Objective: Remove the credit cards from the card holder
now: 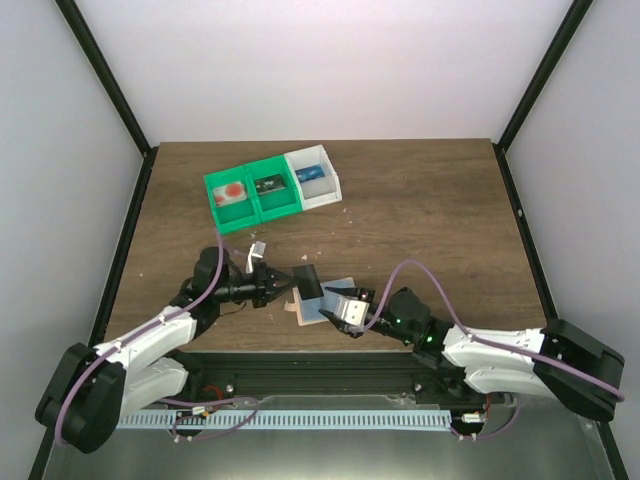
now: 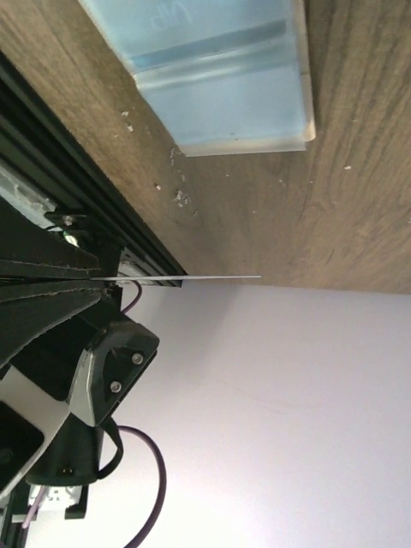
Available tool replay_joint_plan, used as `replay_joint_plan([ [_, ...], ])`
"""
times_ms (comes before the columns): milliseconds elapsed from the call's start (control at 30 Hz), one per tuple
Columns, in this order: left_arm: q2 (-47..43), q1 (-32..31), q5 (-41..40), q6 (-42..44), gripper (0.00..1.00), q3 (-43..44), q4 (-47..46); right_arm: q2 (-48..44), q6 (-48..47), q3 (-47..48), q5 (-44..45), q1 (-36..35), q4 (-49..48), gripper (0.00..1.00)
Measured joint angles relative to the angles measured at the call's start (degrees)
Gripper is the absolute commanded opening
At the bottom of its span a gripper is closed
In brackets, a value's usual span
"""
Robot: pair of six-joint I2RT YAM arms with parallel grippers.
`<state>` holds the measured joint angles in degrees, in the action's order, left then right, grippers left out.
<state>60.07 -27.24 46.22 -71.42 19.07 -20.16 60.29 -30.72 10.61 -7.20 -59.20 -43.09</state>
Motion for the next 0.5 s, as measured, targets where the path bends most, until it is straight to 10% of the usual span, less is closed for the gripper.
replay_joint_plan([
  [367, -1.75, 0.00, 3.52, -5.90, 0.00, -2.49, -2.62, 9.29, -9.99, 0.00, 4.63, -2.71, -6.10, 0.49],
  [500, -2.45, 0.00, 3.74, -5.73, 0.00, -2.60, -2.01, 11.32, -12.81, 0.00, 6.23, -3.63, -9.94, 0.28],
])
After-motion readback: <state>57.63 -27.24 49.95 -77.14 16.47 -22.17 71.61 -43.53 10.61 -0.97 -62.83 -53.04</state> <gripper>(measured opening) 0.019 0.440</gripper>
